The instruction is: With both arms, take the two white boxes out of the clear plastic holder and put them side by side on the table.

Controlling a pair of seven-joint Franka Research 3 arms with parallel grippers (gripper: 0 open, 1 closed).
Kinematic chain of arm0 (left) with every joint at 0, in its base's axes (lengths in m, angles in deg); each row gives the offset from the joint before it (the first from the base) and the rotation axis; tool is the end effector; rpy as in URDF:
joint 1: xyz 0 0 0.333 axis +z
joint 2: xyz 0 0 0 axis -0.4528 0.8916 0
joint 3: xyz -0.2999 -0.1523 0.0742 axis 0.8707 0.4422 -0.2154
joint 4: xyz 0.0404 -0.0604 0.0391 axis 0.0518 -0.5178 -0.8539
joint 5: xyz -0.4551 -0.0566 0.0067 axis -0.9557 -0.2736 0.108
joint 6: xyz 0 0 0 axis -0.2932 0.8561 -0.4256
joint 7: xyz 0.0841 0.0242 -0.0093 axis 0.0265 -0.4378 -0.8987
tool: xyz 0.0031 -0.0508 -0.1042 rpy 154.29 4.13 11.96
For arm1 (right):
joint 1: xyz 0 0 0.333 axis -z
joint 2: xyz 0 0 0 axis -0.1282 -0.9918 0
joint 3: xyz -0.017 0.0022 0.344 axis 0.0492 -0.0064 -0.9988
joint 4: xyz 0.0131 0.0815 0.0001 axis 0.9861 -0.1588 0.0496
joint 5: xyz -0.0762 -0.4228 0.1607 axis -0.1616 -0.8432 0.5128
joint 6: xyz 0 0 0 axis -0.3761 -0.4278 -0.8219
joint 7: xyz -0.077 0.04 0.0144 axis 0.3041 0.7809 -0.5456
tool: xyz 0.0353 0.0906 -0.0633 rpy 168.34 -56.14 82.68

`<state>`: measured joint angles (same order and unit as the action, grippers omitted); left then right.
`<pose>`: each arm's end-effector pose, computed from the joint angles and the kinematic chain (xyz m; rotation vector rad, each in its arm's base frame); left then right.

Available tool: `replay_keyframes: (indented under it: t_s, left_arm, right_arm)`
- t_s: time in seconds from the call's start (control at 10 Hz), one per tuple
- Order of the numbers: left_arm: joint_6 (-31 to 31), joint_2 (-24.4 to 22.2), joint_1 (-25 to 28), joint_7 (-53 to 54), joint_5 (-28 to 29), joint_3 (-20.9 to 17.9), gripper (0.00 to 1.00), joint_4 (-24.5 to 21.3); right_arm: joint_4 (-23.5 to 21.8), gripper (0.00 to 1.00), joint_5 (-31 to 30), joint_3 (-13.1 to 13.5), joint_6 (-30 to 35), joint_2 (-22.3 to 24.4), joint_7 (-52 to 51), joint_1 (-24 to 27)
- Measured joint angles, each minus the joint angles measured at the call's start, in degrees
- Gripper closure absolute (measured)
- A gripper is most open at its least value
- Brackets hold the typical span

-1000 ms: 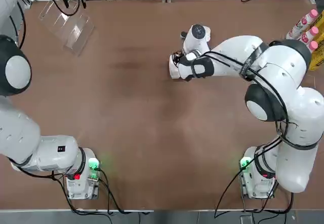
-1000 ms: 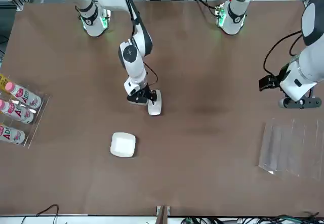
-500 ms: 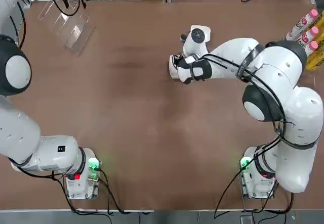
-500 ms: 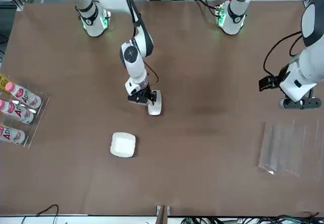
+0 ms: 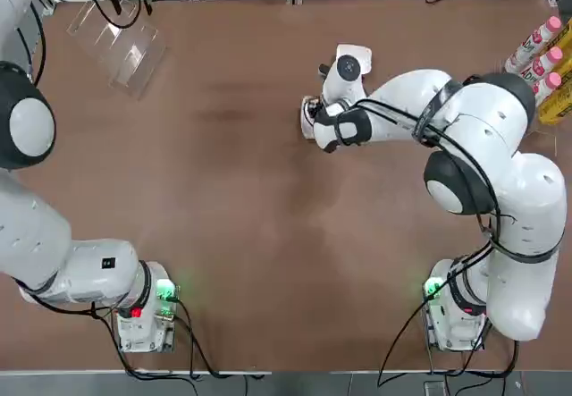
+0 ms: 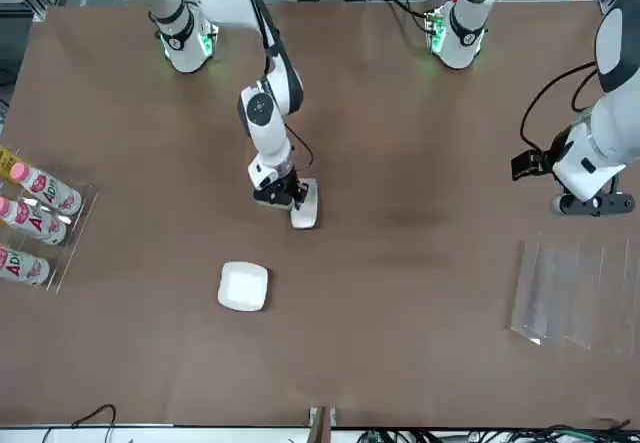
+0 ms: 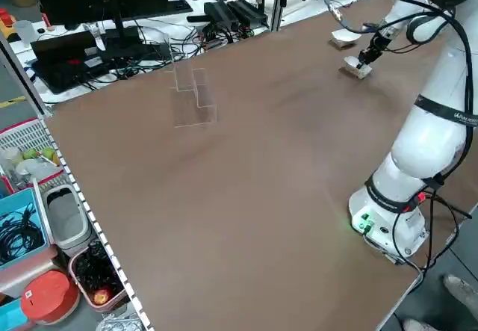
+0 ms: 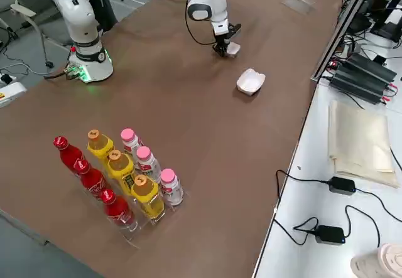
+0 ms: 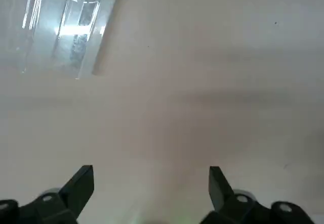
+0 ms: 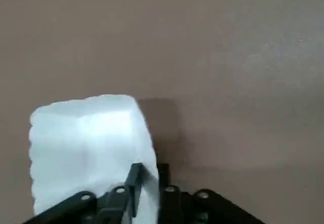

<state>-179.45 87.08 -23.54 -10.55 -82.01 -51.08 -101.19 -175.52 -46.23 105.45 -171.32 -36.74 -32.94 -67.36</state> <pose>0.6629 -0.0628 0.5496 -3.1016 0.0168 0.2265 0.5028 0.4393 0.1436 -2.9362 0.3367 -0.2728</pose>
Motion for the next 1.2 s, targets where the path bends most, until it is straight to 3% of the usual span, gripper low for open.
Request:
replay_keyframes:
  t_s: [0.1,0.5,1.0,1.2]
  left_arm:
    - [0.0,0.0,0.0,0.0,0.0,0.0,0.0,0.0]
    - [0.0,0.0,0.0,0.1,0.0,0.0,0.0,0.0]
    - [0.0,0.0,0.0,0.2,0.0,0.0,0.0,0.0]
    - [0.0,0.0,0.0,0.2,0.0,0.0,0.0,0.1]
  right_arm:
    - [0.3,0.97,0.1,0.1,-0.1,0.0,0.0,0.0]
    - [3.2,0.98,5.7,0.9,6.7,1.6,4.1,1.6]
    - [4.2,0.98,6.9,1.6,18.8,13.8,13.0,14.1]
    - [3.2,0.98,6.8,3.5,20.4,17.7,23.8,17.6]
